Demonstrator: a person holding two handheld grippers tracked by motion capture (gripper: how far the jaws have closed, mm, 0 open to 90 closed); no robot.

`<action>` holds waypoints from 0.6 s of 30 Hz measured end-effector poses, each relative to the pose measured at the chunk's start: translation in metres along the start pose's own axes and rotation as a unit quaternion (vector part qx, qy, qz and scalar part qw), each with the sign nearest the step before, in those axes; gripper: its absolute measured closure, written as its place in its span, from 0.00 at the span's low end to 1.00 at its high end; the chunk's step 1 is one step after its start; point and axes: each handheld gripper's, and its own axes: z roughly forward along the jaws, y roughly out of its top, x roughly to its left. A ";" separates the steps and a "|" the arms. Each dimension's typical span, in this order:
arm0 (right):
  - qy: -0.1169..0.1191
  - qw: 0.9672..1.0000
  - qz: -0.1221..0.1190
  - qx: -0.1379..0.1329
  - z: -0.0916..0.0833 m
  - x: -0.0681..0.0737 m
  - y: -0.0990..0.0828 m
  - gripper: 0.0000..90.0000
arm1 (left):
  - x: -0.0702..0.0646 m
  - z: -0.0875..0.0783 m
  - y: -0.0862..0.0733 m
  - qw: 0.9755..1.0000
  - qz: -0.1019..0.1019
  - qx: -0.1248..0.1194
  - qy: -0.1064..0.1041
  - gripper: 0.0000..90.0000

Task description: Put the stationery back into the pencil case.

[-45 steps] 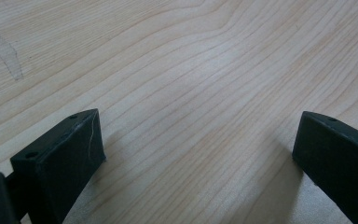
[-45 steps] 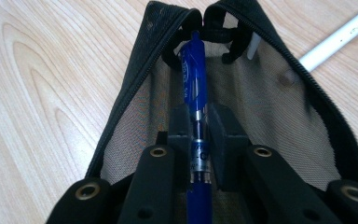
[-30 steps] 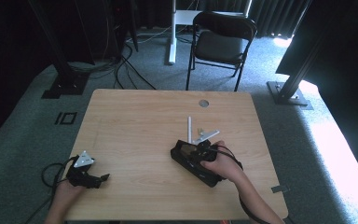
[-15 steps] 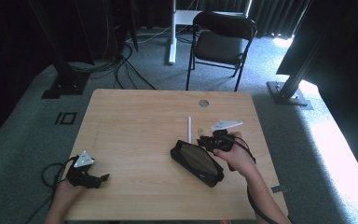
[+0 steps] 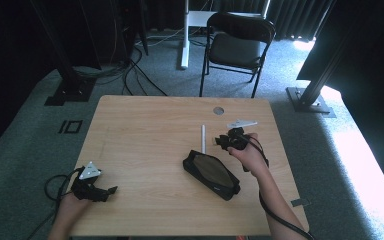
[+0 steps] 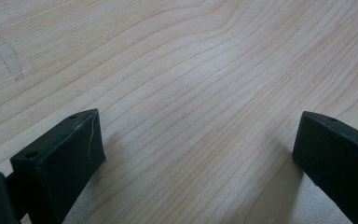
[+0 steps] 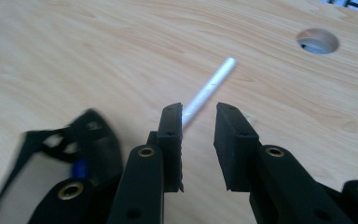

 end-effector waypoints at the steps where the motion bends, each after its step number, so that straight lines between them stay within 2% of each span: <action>1: -0.004 1.000 0.006 0.002 0.004 -0.003 0.000 0.80 | 0.000 0.000 0.000 1.000 0.000 0.000 0.000 0.02; 9: -0.032 0.999 0.026 0.023 0.033 -0.021 -0.004 0.76 | 0.000 0.000 0.000 1.000 0.000 0.000 0.000 0.02; 13: -0.024 0.998 0.046 0.034 0.046 -0.027 -0.005 0.73 | 0.000 0.000 0.000 1.000 0.000 0.000 0.000 0.02; 18: -0.037 0.997 0.051 0.048 0.061 -0.030 -0.006 0.68 | 0.000 0.000 0.000 1.000 0.000 0.000 0.000 0.02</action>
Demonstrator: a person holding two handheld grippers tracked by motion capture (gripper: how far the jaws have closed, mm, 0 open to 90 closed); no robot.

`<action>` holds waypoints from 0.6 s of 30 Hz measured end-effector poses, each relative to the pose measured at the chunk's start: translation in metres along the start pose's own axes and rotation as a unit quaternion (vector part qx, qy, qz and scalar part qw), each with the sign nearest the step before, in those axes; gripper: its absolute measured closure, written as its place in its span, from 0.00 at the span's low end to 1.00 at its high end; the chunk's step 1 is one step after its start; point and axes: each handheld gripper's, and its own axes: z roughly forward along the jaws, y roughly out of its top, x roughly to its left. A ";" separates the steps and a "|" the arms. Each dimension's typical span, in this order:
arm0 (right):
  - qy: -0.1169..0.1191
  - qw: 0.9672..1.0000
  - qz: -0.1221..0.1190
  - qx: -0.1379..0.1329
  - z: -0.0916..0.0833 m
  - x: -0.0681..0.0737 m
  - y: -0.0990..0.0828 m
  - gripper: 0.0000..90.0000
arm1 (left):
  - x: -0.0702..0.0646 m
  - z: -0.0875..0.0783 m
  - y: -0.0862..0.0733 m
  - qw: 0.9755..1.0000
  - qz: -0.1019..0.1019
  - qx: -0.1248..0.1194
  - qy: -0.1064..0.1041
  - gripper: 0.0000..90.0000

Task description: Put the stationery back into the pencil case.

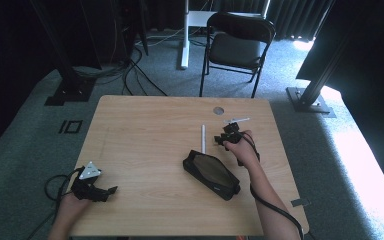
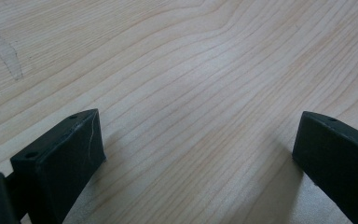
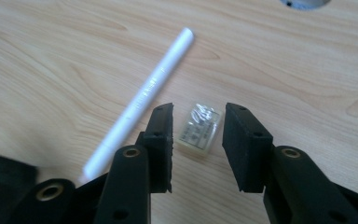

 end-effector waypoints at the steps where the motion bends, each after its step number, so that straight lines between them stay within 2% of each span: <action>1: 0.001 1.000 0.005 0.002 0.003 0.000 0.000 0.68 | 0.000 0.000 0.000 1.000 0.000 0.000 0.000 0.02; 5: 0.002 1.000 0.014 0.006 0.009 0.001 0.000 0.65 | 0.000 0.000 0.000 1.000 0.000 0.000 0.000 0.02; 10: -0.009 1.000 0.006 0.023 0.019 0.003 0.000 0.65 | 0.000 0.000 0.000 1.000 0.000 0.000 0.000 0.02; 13: -0.013 0.999 0.006 0.030 0.024 0.003 -0.002 0.67 | 0.000 0.000 0.000 1.000 0.000 0.000 0.000 0.02; 18: -0.020 0.999 -0.001 0.036 0.027 0.002 -0.003 0.75 | 0.000 0.000 0.000 1.000 0.000 0.000 0.000 0.02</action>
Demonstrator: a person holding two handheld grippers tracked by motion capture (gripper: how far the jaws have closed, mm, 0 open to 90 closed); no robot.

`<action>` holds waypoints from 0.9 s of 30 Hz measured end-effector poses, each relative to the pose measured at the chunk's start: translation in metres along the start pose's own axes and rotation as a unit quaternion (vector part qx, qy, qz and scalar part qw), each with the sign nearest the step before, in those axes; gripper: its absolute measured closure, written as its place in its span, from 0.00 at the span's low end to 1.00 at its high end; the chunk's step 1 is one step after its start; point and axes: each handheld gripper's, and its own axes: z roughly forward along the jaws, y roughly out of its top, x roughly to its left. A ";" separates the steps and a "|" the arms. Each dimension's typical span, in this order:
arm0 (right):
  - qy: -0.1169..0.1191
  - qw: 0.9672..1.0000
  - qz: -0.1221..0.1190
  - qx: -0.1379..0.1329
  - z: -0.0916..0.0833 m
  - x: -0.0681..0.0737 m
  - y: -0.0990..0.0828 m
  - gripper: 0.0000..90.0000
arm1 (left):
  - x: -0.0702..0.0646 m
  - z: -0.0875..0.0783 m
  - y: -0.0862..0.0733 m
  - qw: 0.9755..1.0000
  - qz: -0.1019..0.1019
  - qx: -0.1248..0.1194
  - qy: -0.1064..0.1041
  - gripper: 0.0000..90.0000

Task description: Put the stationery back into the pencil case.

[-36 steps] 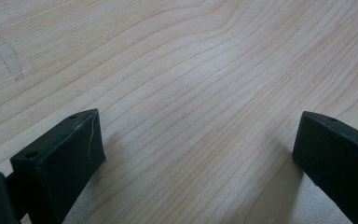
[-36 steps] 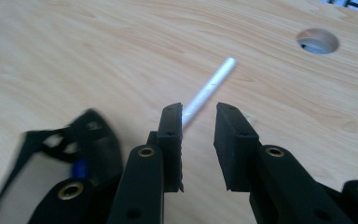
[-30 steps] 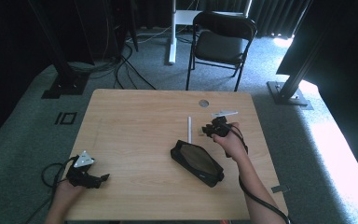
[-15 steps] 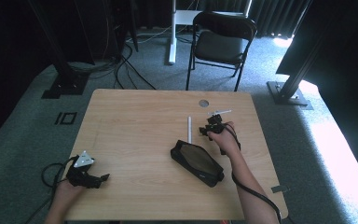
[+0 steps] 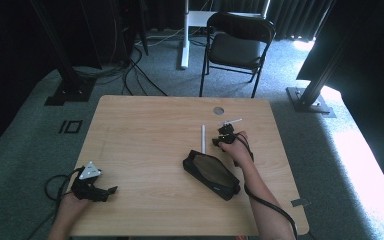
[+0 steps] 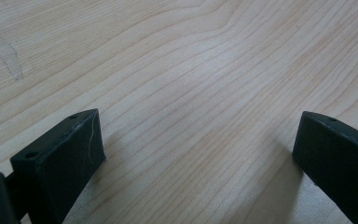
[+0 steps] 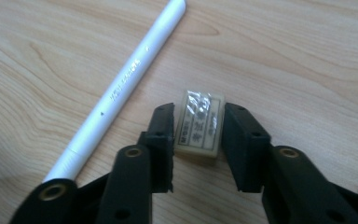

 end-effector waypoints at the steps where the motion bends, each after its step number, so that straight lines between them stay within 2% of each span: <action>1: 0.000 1.000 0.003 0.000 0.000 -0.001 0.000 0.75 | 0.000 0.000 0.000 1.000 0.000 0.000 0.000 0.02; 10: -0.001 1.000 -0.007 0.001 -0.009 -0.004 0.000 0.76 | 0.000 0.000 0.000 1.000 0.000 0.000 0.000 0.02; 14: 0.003 1.000 -0.022 -0.003 -0.023 -0.005 0.001 0.76 | 0.000 0.000 0.000 1.000 0.000 0.000 0.000 0.02; 23: 0.024 0.999 -0.022 -0.026 -0.050 -0.006 0.001 0.76 | 0.000 0.000 0.000 1.000 0.000 0.000 0.000 0.02; 26: 0.033 0.998 -0.030 -0.038 -0.064 -0.004 0.000 0.76 | 0.000 0.000 0.000 1.000 0.000 0.000 0.000 0.02; 27: 0.033 0.998 -0.030 -0.038 -0.064 -0.004 0.000 0.76 | 0.000 0.000 0.000 1.000 0.000 0.000 0.000 0.02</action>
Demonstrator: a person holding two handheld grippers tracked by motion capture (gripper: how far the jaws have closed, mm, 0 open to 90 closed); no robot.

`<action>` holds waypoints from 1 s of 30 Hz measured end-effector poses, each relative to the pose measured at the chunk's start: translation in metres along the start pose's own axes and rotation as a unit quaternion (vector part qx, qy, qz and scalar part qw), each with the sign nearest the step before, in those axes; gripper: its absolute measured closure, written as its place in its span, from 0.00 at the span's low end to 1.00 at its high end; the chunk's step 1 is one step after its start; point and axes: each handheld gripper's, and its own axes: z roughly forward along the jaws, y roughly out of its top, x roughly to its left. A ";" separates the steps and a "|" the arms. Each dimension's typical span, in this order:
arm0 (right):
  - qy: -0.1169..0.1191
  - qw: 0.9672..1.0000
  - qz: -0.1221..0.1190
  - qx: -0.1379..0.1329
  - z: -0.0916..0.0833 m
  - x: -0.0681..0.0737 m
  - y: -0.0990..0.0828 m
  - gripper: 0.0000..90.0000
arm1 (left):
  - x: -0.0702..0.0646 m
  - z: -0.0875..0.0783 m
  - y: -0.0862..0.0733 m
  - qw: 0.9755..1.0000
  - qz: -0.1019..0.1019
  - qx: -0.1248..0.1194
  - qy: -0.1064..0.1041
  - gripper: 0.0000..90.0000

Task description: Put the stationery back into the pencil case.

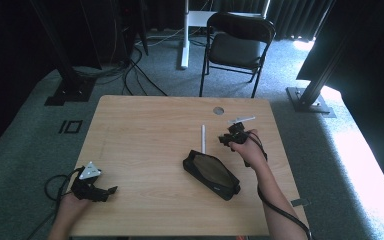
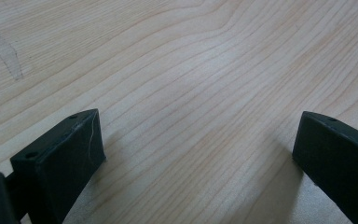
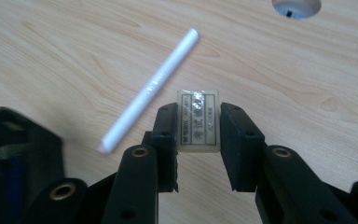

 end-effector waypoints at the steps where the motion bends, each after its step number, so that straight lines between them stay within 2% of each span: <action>1: 0.007 1.000 -0.004 -0.003 -0.007 0.003 0.000 0.76 | 0.000 0.000 0.000 1.000 0.000 0.000 0.000 0.02; 3: 0.020 1.000 0.001 -0.009 -0.013 0.004 0.000 0.76 | 0.000 0.000 0.000 1.000 0.000 0.000 0.000 0.02; 6: 0.019 1.000 -0.007 -0.012 -0.018 0.006 -0.001 0.76 | 0.000 0.000 0.000 1.000 0.000 0.000 0.000 0.02; 7: 0.031 0.999 -0.005 -0.019 -0.024 0.008 -0.001 0.76 | 0.000 0.000 0.000 1.000 0.000 0.000 0.000 0.02; 14: 0.058 0.997 -0.030 -0.033 -0.043 0.023 -0.003 0.76 | 0.000 0.000 0.000 1.000 0.000 0.000 0.000 0.02; 15: 0.069 0.996 -0.043 -0.038 -0.050 0.029 -0.004 0.76 | 0.000 0.000 0.000 1.000 0.000 0.000 0.000 0.02; 18: 0.077 0.995 -0.056 -0.039 -0.056 0.035 -0.004 0.76 | 0.000 0.000 0.000 1.000 0.000 0.000 0.000 0.02; 19: 0.083 0.993 -0.071 -0.039 -0.062 0.041 -0.004 0.76 | 0.000 0.000 0.000 1.000 0.000 0.000 0.000 0.02; 22: 0.094 0.991 -0.087 -0.038 -0.068 0.049 -0.003 0.76 | 0.000 0.000 0.000 1.000 0.000 0.000 0.000 0.02; 24: 0.098 0.990 -0.089 -0.039 -0.069 0.051 -0.003 0.76 | 0.000 0.000 0.000 1.000 0.000 0.000 0.000 0.02; 25: 0.106 0.989 -0.100 -0.036 -0.071 0.056 -0.004 0.76 | 0.000 0.000 0.000 1.000 0.000 0.000 0.000 0.02; 27: 0.116 0.988 -0.101 -0.035 -0.071 0.059 -0.005 0.76 | 0.000 0.000 0.000 1.000 -0.001 0.000 0.000 0.02; 30: 0.118 0.987 -0.104 -0.034 -0.070 0.062 -0.005 0.76 | 0.000 0.000 0.000 1.000 0.000 -0.001 0.000 0.02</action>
